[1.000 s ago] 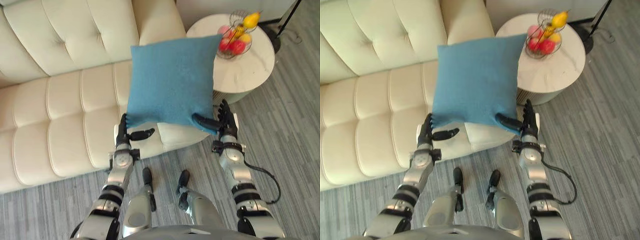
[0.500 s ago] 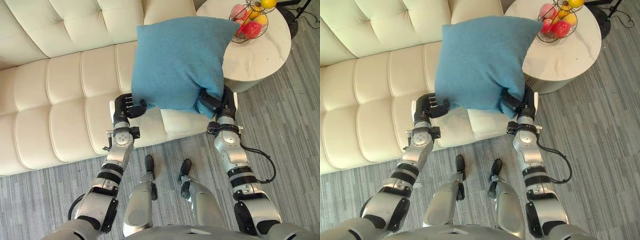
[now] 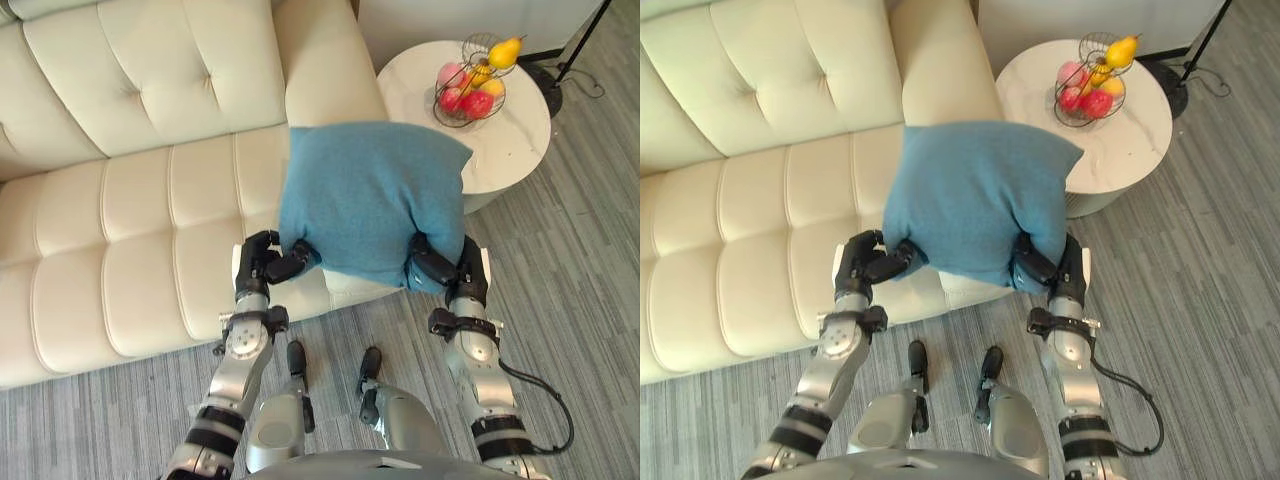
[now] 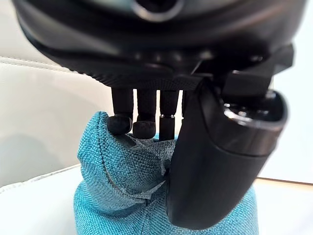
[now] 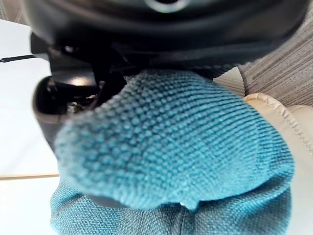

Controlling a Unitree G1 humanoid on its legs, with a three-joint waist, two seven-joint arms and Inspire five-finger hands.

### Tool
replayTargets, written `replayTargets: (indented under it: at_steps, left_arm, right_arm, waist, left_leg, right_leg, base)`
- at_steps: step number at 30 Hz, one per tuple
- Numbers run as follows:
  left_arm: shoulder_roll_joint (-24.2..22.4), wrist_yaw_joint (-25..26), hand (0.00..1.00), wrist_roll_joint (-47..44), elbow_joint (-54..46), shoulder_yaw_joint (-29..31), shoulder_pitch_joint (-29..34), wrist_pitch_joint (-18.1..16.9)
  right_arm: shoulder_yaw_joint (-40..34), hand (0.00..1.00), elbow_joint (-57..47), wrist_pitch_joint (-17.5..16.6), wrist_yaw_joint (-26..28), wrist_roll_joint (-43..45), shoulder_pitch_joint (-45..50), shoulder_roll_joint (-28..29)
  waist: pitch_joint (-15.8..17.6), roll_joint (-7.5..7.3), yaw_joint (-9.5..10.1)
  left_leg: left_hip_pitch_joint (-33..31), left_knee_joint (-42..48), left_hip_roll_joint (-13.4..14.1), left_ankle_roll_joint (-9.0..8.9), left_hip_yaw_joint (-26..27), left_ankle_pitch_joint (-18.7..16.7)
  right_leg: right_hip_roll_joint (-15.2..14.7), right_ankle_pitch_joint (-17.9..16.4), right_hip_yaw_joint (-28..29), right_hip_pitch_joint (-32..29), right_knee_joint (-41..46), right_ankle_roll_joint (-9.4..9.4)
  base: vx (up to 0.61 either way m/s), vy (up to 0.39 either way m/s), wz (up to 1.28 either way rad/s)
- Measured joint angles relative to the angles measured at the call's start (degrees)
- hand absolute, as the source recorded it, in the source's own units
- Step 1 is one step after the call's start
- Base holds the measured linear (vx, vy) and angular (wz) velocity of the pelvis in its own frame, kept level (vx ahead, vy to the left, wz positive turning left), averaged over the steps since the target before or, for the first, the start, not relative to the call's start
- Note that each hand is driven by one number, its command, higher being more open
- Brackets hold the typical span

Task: Pick up cushions and gather them together orderly.

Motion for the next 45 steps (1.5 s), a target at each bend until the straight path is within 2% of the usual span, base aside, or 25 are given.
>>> replayTargets:
  at_steps: [3, 5, 6, 7, 8, 9, 11, 12, 15, 17, 19, 21, 22, 24, 25, 26, 28, 31, 32, 35, 36, 38, 40, 43, 45]
  left_arm:
    - [-0.80, -0.35, 0.00, 0.00, -0.80, -0.64, 1.55, 0.00]
    - [-0.95, -0.35, 0.00, -0.04, -1.19, -1.54, 2.77, 0.00]
    - [-1.02, -0.43, 0.00, -0.05, -1.64, -1.64, 3.16, 0.00]
    - [-1.15, -0.69, 0.00, -0.16, -1.74, -1.72, 3.25, 0.00]
    - [-1.28, -1.04, 0.00, -0.69, -3.33, -1.79, 5.12, 0.01]
    - [-1.40, -1.08, 0.00, -1.29, -4.66, -1.84, 6.04, 0.01]
    - [-2.49, -1.11, 0.00, -1.75, -7.51, -2.42, 8.05, 0.01]
    - [-2.98, -1.13, 0.00, -2.19, -9.10, -2.46, 9.09, -0.01]
    - [-3.80, -1.26, 0.00, -3.52, -10.31, -3.91, 10.06, -0.02]
    - [-3.85, -1.34, 0.00, -4.01, -11.51, -4.33, 11.23, -0.02]
    - [-3.87, -1.38, 0.00, -4.02, -12.05, -4.67, 11.62, -0.02]
    - [-3.99, -1.41, 0.00, -4.10, -12.06, -5.02, 11.61, -0.02]
    - [-3.99, -1.42, 0.00, -4.73, -12.06, -6.27, 11.32, -0.02]
    - [-3.95, -1.47, 0.00, -5.70, -11.88, -7.03, 11.36, -0.02]
    - [-3.94, -1.47, 0.00, -5.96, -11.61, -7.57, 11.49, -0.01]
    - [-3.24, -1.62, 0.00, -6.16, -10.88, -8.63, 10.87, -0.04]
    - [-2.85, -1.92, 0.00, -6.16, -9.67, -9.21, 10.13, -0.08]
    - [-1.84, -2.54, 0.00, -6.16, -6.32, -11.40, 8.59, -0.40]
    - [-1.28, -2.59, 0.00, -6.16, -5.45, -11.68, 8.54, -0.40]
    - [-0.32, -2.74, 0.00, -6.15, -4.67, -11.76, 8.34, -0.37]
    - [0.08, -2.77, 0.00, -6.15, -4.04, -11.74, 8.31, -0.37]
    - [1.01, -2.77, 0.00, -6.15, -3.40, -11.72, 8.30, -0.32]
    - [2.70, -2.75, 0.00, -6.16, -2.86, -11.65, 8.31, -0.30]
    - [3.45, -2.75, 0.00, -6.14, -2.40, -11.60, 8.31, -0.30]
    - [3.52, -3.27, 0.00, -6.08, -2.38, -11.65, 8.28, -0.33]
  right_arm:
    - [-0.15, 0.00, -1.72, 0.02, -0.11, -0.87, 2.21, 0.17]
    - [-0.25, 0.00, -2.42, 0.08, -0.52, -1.17, 3.71, 0.24]
    - [-0.40, 0.00, -3.39, 0.17, -0.76, -2.17, 4.57, 0.38]
    - [-0.50, 0.00, -4.37, 0.19, -1.04, -2.24, 5.47, 0.93]
    - [-0.32, 0.00, -6.07, 0.20, -1.19, -2.67, 7.56, 2.24]
    - [-0.24, 0.00, -7.09, 0.21, -1.21, -2.81, 8.24, 2.56]
    - [-0.18, 0.00, -9.49, 0.22, -1.35, -2.91, 9.38, 2.39]
    - [-0.09, 0.00, -10.69, 0.21, -1.36, -2.91, 9.51, 2.19]
    - [-0.08, 0.00, -11.81, 0.21, -1.92, -2.90, 9.64, 1.15]
    - [-0.07, 0.00, -11.81, 0.22, -2.32, -2.90, 9.71, 1.22]
    - [-0.08, 0.00, -11.90, 0.22, -2.74, -2.93, 9.52, 1.03]
    - [-0.15, 0.00, -12.08, 0.23, -3.39, -2.91, 9.63, 1.31]
    - [-0.89, 0.00, -12.21, 0.27, -3.80, -2.60, 9.64, 1.23]
    - [-1.69, 0.00, -12.21, 0.45, -3.84, -2.45, 9.67, 1.16]
    - [-2.21, 0.00, -12.20, 0.58, -3.82, -2.44, 9.74, 0.65]
    - [-3.41, 0.00, -11.67, 0.61, -3.85, -2.37, 9.58, 1.04]
    - [-4.62, 0.00, -10.96, 0.61, -3.72, -2.36, 9.57, 1.32]
    - [-6.86, 0.00, -7.19, 0.74, -3.73, -2.30, 8.82, 1.35]
    - [-7.01, 0.00, -5.92, 0.85, -3.71, -2.08, 8.82, 1.94]
    - [-7.04, 0.00, -3.50, 1.32, -3.69, -2.04, 8.35, 2.59]
    - [-6.81, 0.00, -1.94, 1.68, -3.69, -2.04, 8.09, 2.73]
    - [-6.61, 0.00, 0.44, 1.95, -3.52, -2.05, 7.56, 2.91]
    - [-5.73, 0.00, 2.73, 2.51, -3.16, -2.05, 6.64, 3.10]
    - [-4.83, 0.00, 2.73, 2.56, -3.00, -2.06, 6.16, 2.53]
    - [-4.82, 0.00, 2.64, 2.56, -2.73, -2.06, 6.16, 2.35]
  waist:
    - [-0.27, -0.18, -0.27]
    - [-1.00, -0.38, -0.60]
    - [-1.30, -0.38, -0.64]
    - [-1.42, -0.48, -1.12]
    - [-3.18, -1.43, -1.26]
    - [-3.81, -1.90, -0.96]
    - [-5.24, -1.58, 0.79]
    - [-5.64, -1.59, 1.35]
    - [-6.78, 0.05, 2.26]
    - [-6.87, 0.21, 2.39]
    - [-7.29, 0.69, 2.66]
    - [-7.58, 0.32, 2.22]
    - [-7.83, 0.41, 1.92]
    - [-8.10, 0.84, 1.90]
    - [-8.78, 1.72, 1.91]
    - [-10.11, 1.06, -0.05]
    - [-10.82, -0.08, -0.42]
    - [-11.40, 0.06, -1.10]
    - [-11.76, -0.72, -1.11]
    - [-11.07, -1.91, -1.09]
    - [-10.88, -2.17, -1.18]
    - [-10.59, -2.35, -1.32]
    - [-9.97, -2.38, -2.44]
    - [-9.05, -1.97, -2.68]
    - [-9.04, -1.98, -3.33]
  left_leg:
    - [0.90, 1.43, -0.17, 0.38, -0.25, -1.11]
    - [0.66, 3.44, -0.38, 1.62, -0.92, -2.38]
    - [0.31, 3.86, -0.35, 1.94, -1.60, -2.53]
    - [0.05, 4.49, -0.56, 2.06, -2.81, -2.55]
    - [-0.99, 6.11, -1.25, 2.06, -5.23, -2.50]
    - [-2.23, 7.43, -1.66, 1.64, -5.99, -2.23]
    - [-4.36, 8.80, -1.53, 1.38, -7.29, -2.06]
    - [-5.58, 9.85, -1.82, 1.34, -8.11, -2.03]
    - [-8.18, 11.95, -1.63, 0.60, -11.46, -1.55]
    - [-8.41, 12.74, -1.47, 0.15, -13.20, -1.27]
    - [-11.00, 14.61, 0.54, -0.05, -10.68, -3.45]
    - [-12.83, 17.04, 3.24, 0.54, -4.93, -6.24]
    - [-15.79, 23.42, 6.03, 2.45, -1.09, -8.75]
    - [-16.96, 29.10, 7.95, 3.92, -0.02, -9.06]
    - [-16.14, 28.91, 8.50, 5.68, 0.35, -6.70]
    - [-15.36, 23.54, 5.03, 3.67, -0.76, -6.59]
    - [-14.16, 19.09, 2.88, 3.79, 2.02, -6.48]
    - [-14.72, 21.38, 0.68, 4.20, 1.82, -5.42]
    - [-14.41, 20.92, -0.99, 4.49, 1.51, -5.60]
    - [-14.22, 21.36, -4.46, 6.22, 1.24, -7.22]
    - [-13.77, 21.69, -5.59, 7.25, 1.08, -8.33]
    - [-12.37, 21.04, -6.07, 8.30, 0.60, -8.98]
    - [-9.13, 17.55, -6.13, 8.71, -1.09, -9.25]
    - [-3.20, 11.30, -6.53, 7.68, -1.14, -8.46]
    - [-1.42, 10.13, -7.03, 7.44, -1.58, -8.29]
  right_leg:
    - [-1.06, -1.32, 0.71, 0.38, 3.34, 1.72]
    - [-1.41, -2.35, 3.65, 0.14, 6.57, 4.23]
    - [-2.04, -4.85, 5.66, -0.66, 10.72, 4.74]
    - [-2.65, -7.42, 6.89, -1.21, 16.30, 3.79]
    - [-2.61, -10.19, 9.71, -0.07, 21.60, 5.55]
    - [-2.36, -10.65, 10.91, 0.78, 19.94, 5.82]
    - [-1.68, -11.08, 10.75, 3.00, 14.04, 5.33]
    - [-1.63, -11.83, 10.41, 4.58, 10.58, 4.03]
    - [-0.42, -11.38, 8.25, 6.66, 6.50, 2.82]
    - [-0.17, -11.21, 6.09, 7.87, 6.35, 2.53]
    - [0.88, -10.27, 2.84, 8.09, 6.04, 1.41]
    - [0.47, -9.60, 0.17, 8.12, 5.52, 0.95]
    - [0.05, -9.57, -2.39, 8.13, 5.46, 0.91]
    - [-0.19, -9.64, -3.79, 8.44, 6.25, 1.03]
    - [0.17, -9.92, -4.22, 8.48, 7.13, 1.49]
    - [-2.22, -10.86, -6.45, 8.44, 7.68, 3.04]
    - [-4.51, -9.93, -8.53, 9.03, 5.71, 4.45]
    - [-7.05, -10.51, -11.87, 11.63, 4.64, 6.38]
    - [-8.55, -10.87, -12.16, 11.78, 5.10, 6.52]
    - [-12.24, -13.38, -13.13, 11.37, 9.40, 4.46]
    - [-14.04, -13.31, -12.11, 9.94, 14.68, 1.77]
    - [-15.74, -11.43, -7.92, 5.23, 24.77, -1.14]
    - [-11.58, -14.06, -1.44, 0.99, 28.03, 1.85]
    - [-5.16, -15.01, -0.38, -3.22, 23.71, 2.14]
    - [-2.62, -14.73, -0.39, -4.97, 20.60, 2.54]
  base:
    - [-0.03, 0.020, 0.06]
    - [-0.07, 0.036, 0.20]
    - [-0.05, 0.011, 0.41]
    - [0.01, -0.047, 0.82]
    - [0.04, -0.053, 0.89]
    - [0.03, -0.093, 0.88]
    - [-0.01, -0.076, 0.43]
    - [-0.04, -0.081, 0.29]
    - [-0.07, -0.057, 0.55]
    - [-0.11, -0.037, 0.60]
    - [-0.17, -0.042, 0.62]
    - [-0.11, -0.019, 0.77]
    - [-0.07, 0.037, 0.63]
    - [-0.04, 0.148, 0.48]
    - [-0.01, 0.188, 0.92]
    - [0.01, 0.147, 0.83]
    - [0.00, 0.173, 0.95]
    - [0.01, 0.183, 0.71]
    - [0.10, 0.265, 0.60]
    - [0.10, 0.180, 0.31]
    - [0.11, 0.149, 0.21]
    - [0.14, 0.197, 0.20]
    - [0.15, 0.109, 0.30]
    - [0.20, 0.047, 0.01]
    - [0.21, 0.014, 0.11]
